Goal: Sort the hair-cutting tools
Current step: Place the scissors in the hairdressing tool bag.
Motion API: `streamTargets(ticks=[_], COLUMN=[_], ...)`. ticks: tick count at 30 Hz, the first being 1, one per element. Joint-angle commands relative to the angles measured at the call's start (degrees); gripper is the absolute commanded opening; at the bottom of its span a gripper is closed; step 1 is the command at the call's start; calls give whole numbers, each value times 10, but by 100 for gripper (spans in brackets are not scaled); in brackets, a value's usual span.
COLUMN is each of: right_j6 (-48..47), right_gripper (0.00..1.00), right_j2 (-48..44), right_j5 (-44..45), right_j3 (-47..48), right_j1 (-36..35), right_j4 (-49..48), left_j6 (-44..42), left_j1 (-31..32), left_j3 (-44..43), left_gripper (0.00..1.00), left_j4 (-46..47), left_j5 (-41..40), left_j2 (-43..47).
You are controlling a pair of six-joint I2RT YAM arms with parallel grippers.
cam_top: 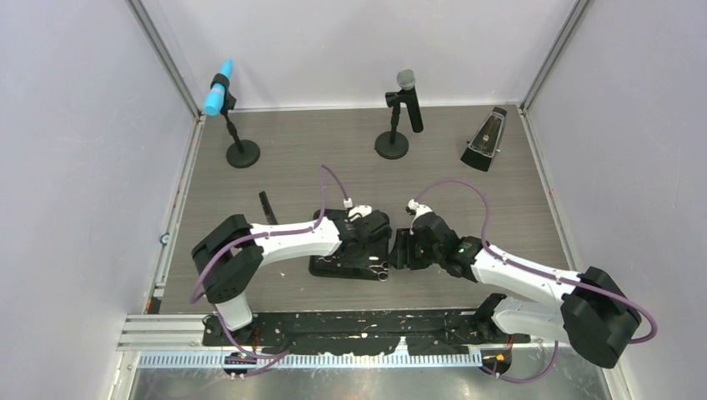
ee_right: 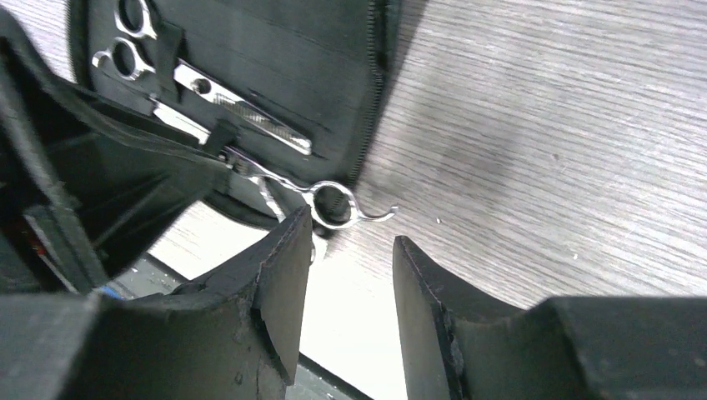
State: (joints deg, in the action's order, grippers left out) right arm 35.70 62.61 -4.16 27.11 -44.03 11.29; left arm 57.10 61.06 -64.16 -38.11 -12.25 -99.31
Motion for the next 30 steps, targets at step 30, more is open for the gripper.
streamTargets(ticks=[30], right_j6=[-8], right_gripper=[48], right_j2=[114], right_j5=[-33], right_j3=[82], right_j1=[-1], right_j4=[-72], left_j6=[-55], left_j1=[-18], left_j3=[50], left_gripper=[35], left_j4=[3], left_j5=[-1], left_j2=[28])
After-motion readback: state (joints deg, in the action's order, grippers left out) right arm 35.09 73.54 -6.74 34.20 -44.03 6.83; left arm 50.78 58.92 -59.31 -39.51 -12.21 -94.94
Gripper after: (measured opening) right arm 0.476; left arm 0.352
